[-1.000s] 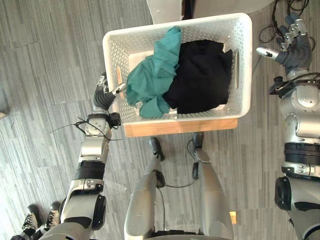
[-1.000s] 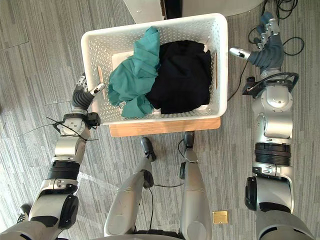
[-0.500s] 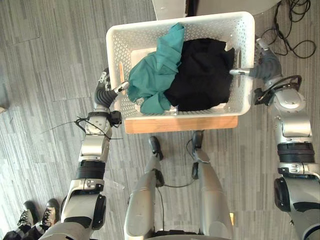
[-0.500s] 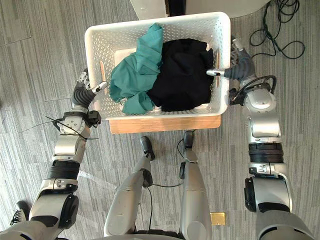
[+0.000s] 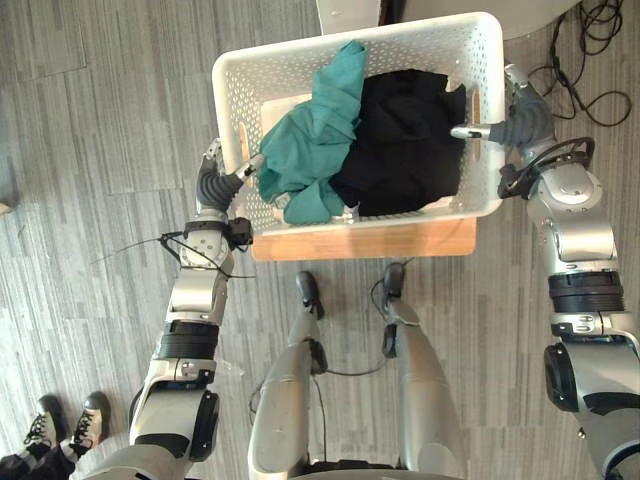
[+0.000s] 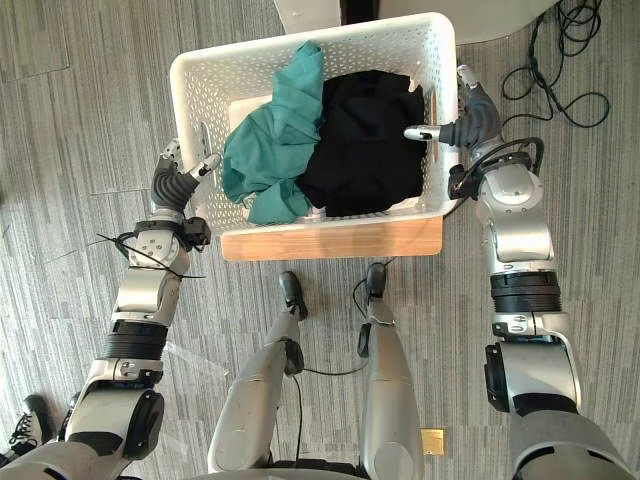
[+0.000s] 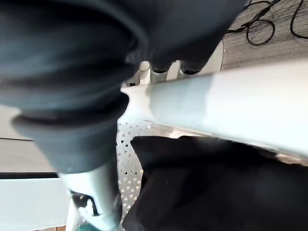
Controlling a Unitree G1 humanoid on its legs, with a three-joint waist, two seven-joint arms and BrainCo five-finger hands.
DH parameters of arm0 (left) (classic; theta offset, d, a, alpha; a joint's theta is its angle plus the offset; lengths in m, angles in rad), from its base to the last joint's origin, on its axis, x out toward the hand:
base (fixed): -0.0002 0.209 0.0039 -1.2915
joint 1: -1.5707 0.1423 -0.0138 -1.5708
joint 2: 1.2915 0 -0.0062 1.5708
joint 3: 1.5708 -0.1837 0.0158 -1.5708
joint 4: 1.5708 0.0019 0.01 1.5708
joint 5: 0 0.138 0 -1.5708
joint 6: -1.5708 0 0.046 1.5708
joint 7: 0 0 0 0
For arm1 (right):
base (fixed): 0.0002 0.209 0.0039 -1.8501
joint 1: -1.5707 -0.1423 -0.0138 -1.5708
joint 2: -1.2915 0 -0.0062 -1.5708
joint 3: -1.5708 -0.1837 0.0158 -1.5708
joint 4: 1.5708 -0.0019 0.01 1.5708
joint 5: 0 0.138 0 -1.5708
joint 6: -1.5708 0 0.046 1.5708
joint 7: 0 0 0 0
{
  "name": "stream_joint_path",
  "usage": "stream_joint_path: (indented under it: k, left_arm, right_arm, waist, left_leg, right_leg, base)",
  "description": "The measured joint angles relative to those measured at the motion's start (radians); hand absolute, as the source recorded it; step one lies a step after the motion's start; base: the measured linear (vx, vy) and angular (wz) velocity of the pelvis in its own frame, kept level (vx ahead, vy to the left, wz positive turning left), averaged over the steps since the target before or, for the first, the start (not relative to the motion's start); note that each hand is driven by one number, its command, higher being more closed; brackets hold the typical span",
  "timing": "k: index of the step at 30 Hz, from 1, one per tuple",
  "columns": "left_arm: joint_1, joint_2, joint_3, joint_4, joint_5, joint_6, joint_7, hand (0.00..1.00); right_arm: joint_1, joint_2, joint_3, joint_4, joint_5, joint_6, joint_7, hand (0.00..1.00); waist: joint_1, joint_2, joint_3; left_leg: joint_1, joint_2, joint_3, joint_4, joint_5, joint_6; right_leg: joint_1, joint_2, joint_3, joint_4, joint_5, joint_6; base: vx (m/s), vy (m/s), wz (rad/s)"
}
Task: Pick up the laundry basket with both hands and put the clothes into the washing machine.
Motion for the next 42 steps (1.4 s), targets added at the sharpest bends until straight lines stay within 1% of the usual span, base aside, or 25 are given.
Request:
stream_joint_path:
  k: [4, 7, 10, 13, 14, 16, 20, 24, 27, 30, 32, 35, 36, 41, 42]
  left_arm:
    - [0.0, 0.0, 0.022, 0.0, -0.002, 0.03, 0.0, 1.0]
    - [-0.005, 0.001, 0.042, 0.001, -0.001, 0.043, -0.001, 1.0]
    - [-0.008, 0.0, 0.047, 0.004, 0.012, 0.066, -0.003, 1.0]
    - [-0.027, -0.008, 0.047, 0.027, 0.04, 0.083, -0.007, 1.0]
    - [-0.038, -0.008, 0.047, 0.043, 0.041, 0.086, -0.007, 1.0]
    - [-0.043, -0.012, 0.062, 0.047, 0.065, 0.108, -0.007, 1.0]
    - [-0.042, -0.026, 0.081, 0.054, 0.089, 0.127, -0.002, 1.0]
    - [-0.042, -0.027, 0.078, 0.051, 0.122, 0.129, -0.003, 1.0]
    - [-0.042, -0.029, 0.076, 0.043, 0.129, 0.132, -0.001, 1.0]
    - [-0.043, -0.044, 0.075, 0.031, 0.156, 0.132, 0.002, 1.0]
    - [-0.043, -0.076, 0.077, -0.001, 0.16, 0.132, 0.014, 1.0]
    - [-0.043, -0.11, 0.077, -0.039, 0.159, 0.13, 0.036, 1.0]
    - [-0.044, -0.124, 0.077, -0.062, 0.159, 0.125, 0.044, 1.0]
    - [-0.037, -0.163, 0.068, -0.116, 0.155, 0.091, 0.047, 1.0]
    - [-0.025, -0.165, 0.051, -0.137, 0.144, 0.074, 0.047, 1.0]
  right_arm:
    - [-0.023, 0.005, -0.025, -0.003, -0.002, 0.015, -0.043, 1.0]
    - [-0.023, 0.01, -0.035, -0.045, -0.013, 0.02, -0.068, 1.0]
    - [-0.021, 0.02, -0.05, -0.099, -0.071, 0.028, -0.067, 1.0]
    - [-0.017, 0.04, -0.052, -0.112, -0.136, 0.034, -0.062, 1.0]
    - [-0.011, 0.05, -0.052, -0.112, -0.165, 0.039, -0.063, 1.0]
    - [0.015, 0.076, -0.052, -0.111, -0.237, 0.062, -0.055, 1.0]
    - [0.059, 0.106, -0.046, -0.111, -0.338, 0.069, -0.014, 1.0]
    - [0.065, 0.125, -0.046, -0.112, -0.391, 0.069, -0.01, 1.0]
    - [0.083, 0.147, -0.065, -0.12, -0.395, 0.069, -0.017, 1.0]
    - [0.105, 0.174, -0.097, -0.14, -0.392, 0.07, -0.043, 1.0]
    - [0.12, 0.194, -0.134, -0.15, -0.358, 0.07, -0.105, 1.0]
    - [0.141, 0.212, -0.166, -0.209, -0.311, 0.068, -0.171, 1.0]
    - [0.155, 0.217, -0.179, -0.238, -0.293, 0.063, -0.192, 1.0]
    - [0.231, 0.227, -0.202, -0.359, -0.243, 0.047, -0.248, 1.0]
    - [0.268, 0.232, -0.213, -0.407, -0.236, 0.031, -0.261, 1.0]
  waist:
    - [0.002, 0.0, 0.0]
    - [-0.003, 0.0, 0.0]
    - [-0.005, 0.0, 0.0]
    - [-0.008, 0.0, 0.0]
    - [-0.007, 0.0, 0.0]
    - [-0.012, 0.0, 0.0]
    - [-0.018, -0.002, -0.001]
    - [-0.021, -0.003, -0.001]
    - [-0.019, -0.003, -0.002]
    - [-0.014, -0.003, -0.002]
    - [-0.006, -0.003, -0.002]
    - [-0.003, -0.003, -0.002]
    - [-0.002, -0.003, -0.002]
    - [-0.001, -0.004, -0.002]
    - [-0.001, -0.004, -0.002]
  left_leg:
    - [-0.004, 0.0, 0.002, -0.003, 0.002, -0.001]
    - [-0.01, 0.0, 0.005, -0.003, 0.002, -0.001]
    - [-0.01, 0.002, 0.008, 0.0, 0.002, -0.001]
    - [-0.01, 0.002, 0.009, 0.002, 0.001, -0.001]
    - [-0.01, 0.002, 0.009, 0.002, 0.001, -0.001]
    - [-0.01, 0.002, 0.009, 0.003, 0.001, -0.001]
    - [-0.01, 0.002, 0.009, 0.005, 0.001, -0.001]
    - [-0.01, 0.003, 0.009, 0.008, 0.001, -0.001]
    - [-0.01, 0.004, 0.01, 0.008, 0.001, -0.001]
    - [-0.01, 0.004, 0.01, 0.009, 0.001, -0.001]
    - [-0.01, 0.005, 0.009, 0.009, 0.001, 0.0]
    - [-0.01, 0.006, 0.006, 0.01, 0.001, 0.0]
    - [-0.008, 0.007, 0.006, 0.011, 0.001, 0.0]
    - [0.041, 0.009, 0.004, 0.012, 0.0, 0.0]
    - [0.057, 0.01, 0.002, 0.013, -0.002, 0.002]
  right_leg:
    - [-0.007, 0.001, 0.001, 0.003, 0.0, -0.001]
    - [-0.017, 0.002, 0.005, 0.003, 0.0, -0.001]
    - [-0.018, 0.005, 0.009, 0.003, 0.0, -0.001]
    - [-0.018, 0.006, 0.012, 0.003, 0.0, -0.001]
    - [-0.018, 0.006, 0.013, 0.003, 0.0, -0.001]
    - [-0.018, 0.006, 0.014, 0.003, 0.0, -0.001]
    - [-0.018, 0.006, 0.016, 0.003, 0.0, -0.001]
    - [-0.018, 0.007, 0.017, 0.005, 0.0, -0.001]
    - [-0.018, 0.008, 0.018, 0.005, 0.0, -0.001]
    - [-0.018, 0.01, 0.019, 0.004, 0.0, -0.001]
    - [-0.018, 0.01, 0.018, 0.004, 0.0, -0.001]
    - [-0.017, 0.011, 0.017, 0.006, 0.0, -0.001]
    - [-0.014, 0.01, 0.016, 0.006, 0.0, 0.0]
    - [0.039, 0.012, 0.013, 0.005, -0.001, 0.001]
    - [0.057, 0.013, 0.012, 0.005, -0.005, 0.005]
  base:
    - [0.03, -0.021, -0.01]
    - [0.04, -0.021, -0.04]
    - [0.05, -0.022, -0.04]
    - [0.04, -0.015, -0.01]
    - [0.0, 0.0, 0.0]
    - [0.02, -0.009, -0.01]
    - [0.02, -0.013, -0.01]
    - [0.02, -0.013, 0.0]
    - [0.03, -0.015, -0.01]
    - [0.0, 0.0, 0.0]
    - [0.0, 0.0, 0.0]
    - [0.0, 0.0, 0.0]
    - [0.0, 0.0, 0.0]
    - [0.0, -0.005, 0.01]
    - [0.01, -0.025, 0.05]
